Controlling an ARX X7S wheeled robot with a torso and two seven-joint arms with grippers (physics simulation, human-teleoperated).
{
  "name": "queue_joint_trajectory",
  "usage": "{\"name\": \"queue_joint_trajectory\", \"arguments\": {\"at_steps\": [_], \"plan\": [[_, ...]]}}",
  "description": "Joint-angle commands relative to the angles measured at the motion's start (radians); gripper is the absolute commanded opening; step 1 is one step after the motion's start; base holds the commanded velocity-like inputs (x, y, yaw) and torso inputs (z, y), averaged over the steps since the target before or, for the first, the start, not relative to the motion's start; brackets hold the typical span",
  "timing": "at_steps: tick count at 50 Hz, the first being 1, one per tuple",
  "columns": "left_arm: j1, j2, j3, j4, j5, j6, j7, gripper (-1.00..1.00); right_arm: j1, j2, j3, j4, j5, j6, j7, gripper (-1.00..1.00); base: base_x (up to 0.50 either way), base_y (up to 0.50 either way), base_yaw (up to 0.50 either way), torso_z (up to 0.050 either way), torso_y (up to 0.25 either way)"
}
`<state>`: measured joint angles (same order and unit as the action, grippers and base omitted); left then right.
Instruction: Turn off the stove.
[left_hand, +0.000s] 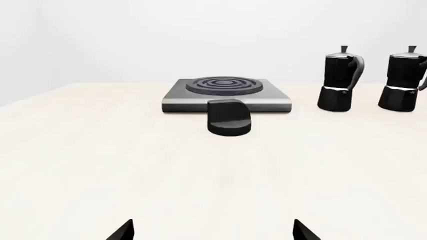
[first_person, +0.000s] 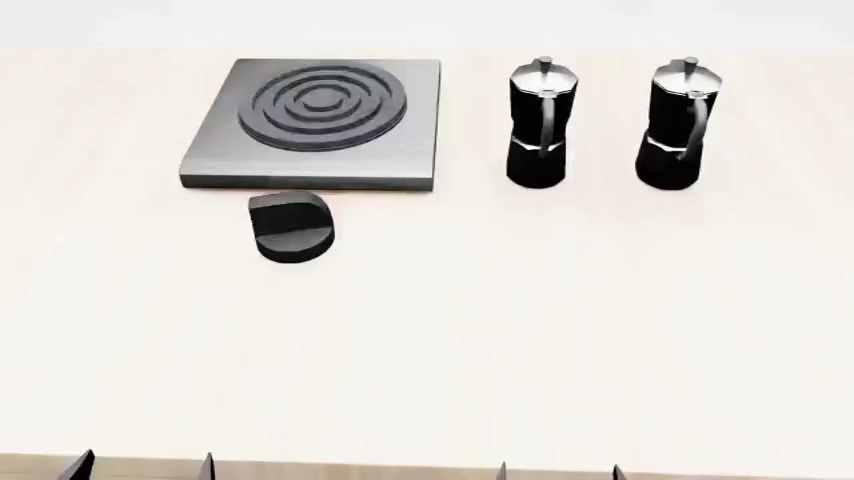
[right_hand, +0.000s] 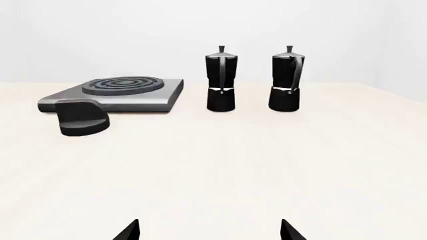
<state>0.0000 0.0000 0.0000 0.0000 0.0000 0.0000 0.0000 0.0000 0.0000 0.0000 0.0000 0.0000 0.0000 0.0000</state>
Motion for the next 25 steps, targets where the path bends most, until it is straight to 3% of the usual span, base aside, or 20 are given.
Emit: {"name": "queue_joint_trajectory", "arguments": {"at_steps": [1, 3, 5, 19, 20, 21, 25], "plan": [[0.003, -0.016, 0.016, 0.013, -0.035, -0.017, -0.006, 1.0, 0.006, 0.015, -0.019, 0.013, 0.019, 0.004, 0.019, 1.0, 0.0, 0.0, 0.0, 0.0, 0.0], [0.007, -0.025, 0.032, 0.003, -0.031, 0.011, -0.018, 1.0, 0.006, 0.025, -0.034, 0.011, 0.056, 0.011, -0.005, 1.0, 0.0, 0.0, 0.0, 0.0, 0.0], [0.0, -0.03, 0.034, 0.018, -0.07, -0.079, -0.009, 1.0, 0.01, 0.031, -0.049, 0.019, 0.026, 0.018, 0.028, 1.0, 0.0, 0.0, 0.0, 0.0, 0.0], [-0.001, -0.059, 0.07, 0.006, -0.055, -0.019, -0.073, 1.0, 0.011, 0.06, -0.083, 0.023, 0.05, 0.022, 0.062, 1.0, 0.0, 0.0, 0.0, 0.0, 0.0], [-0.001, -0.059, 0.07, 0.006, -0.055, -0.019, -0.073, 1.0, 0.011, 0.06, -0.083, 0.023, 0.05, 0.022, 0.062, 1.0, 0.0, 0.0, 0.0, 0.0, 0.0], [0.0, -0.01, 0.012, 0.0, 0.0, 0.0, -0.011, 1.0, 0.01, 0.011, -0.026, 0.025, -0.005, 0.024, 0.003, 1.0, 0.0, 0.0, 0.0, 0.0, 0.0], [-0.002, -0.021, 0.017, 0.016, -0.033, -0.011, -0.052, 1.0, 0.002, 0.024, -0.035, 0.007, 0.034, 0.029, 0.007, 1.0, 0.0, 0.0, 0.0, 0.0, 0.0]]}}
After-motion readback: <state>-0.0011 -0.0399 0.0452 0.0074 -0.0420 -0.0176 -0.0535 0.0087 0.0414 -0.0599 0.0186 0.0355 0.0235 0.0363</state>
